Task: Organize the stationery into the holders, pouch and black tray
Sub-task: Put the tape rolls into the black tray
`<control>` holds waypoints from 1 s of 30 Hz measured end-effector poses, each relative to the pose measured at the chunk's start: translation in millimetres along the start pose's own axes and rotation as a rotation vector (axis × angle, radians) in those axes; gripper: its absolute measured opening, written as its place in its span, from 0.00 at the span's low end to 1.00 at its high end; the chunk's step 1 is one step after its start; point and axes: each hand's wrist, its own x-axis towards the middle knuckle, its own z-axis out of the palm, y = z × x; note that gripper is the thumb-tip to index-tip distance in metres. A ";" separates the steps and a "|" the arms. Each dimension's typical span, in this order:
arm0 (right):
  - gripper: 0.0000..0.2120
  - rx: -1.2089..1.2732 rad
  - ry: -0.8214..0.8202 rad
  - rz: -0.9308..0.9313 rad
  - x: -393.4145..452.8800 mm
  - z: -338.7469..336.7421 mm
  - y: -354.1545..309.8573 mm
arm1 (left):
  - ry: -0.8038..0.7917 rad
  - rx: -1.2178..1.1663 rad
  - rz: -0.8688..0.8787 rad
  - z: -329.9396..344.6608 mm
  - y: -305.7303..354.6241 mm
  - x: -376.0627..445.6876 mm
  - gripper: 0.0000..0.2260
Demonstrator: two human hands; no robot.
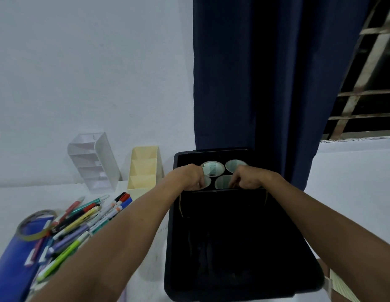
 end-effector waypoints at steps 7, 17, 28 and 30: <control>0.11 0.049 0.176 -0.069 15.2 11.3 5.8 | -0.041 -0.126 0.081 0.9 -1.7 -0.8 0.12; 0.08 0.073 0.329 -0.274 20.6 13.0 -57.9 | 0.335 -0.240 -0.112 -10.1 -21.1 -37.0 0.12; 0.10 -0.017 0.134 -0.700 28.7 75.8 -236.5 | 0.377 -0.227 -0.560 21.0 -142.5 -199.2 0.12; 0.09 -0.013 0.071 -0.756 23.4 93.3 -262.8 | 0.352 -0.244 -0.659 38.1 -161.7 -231.9 0.12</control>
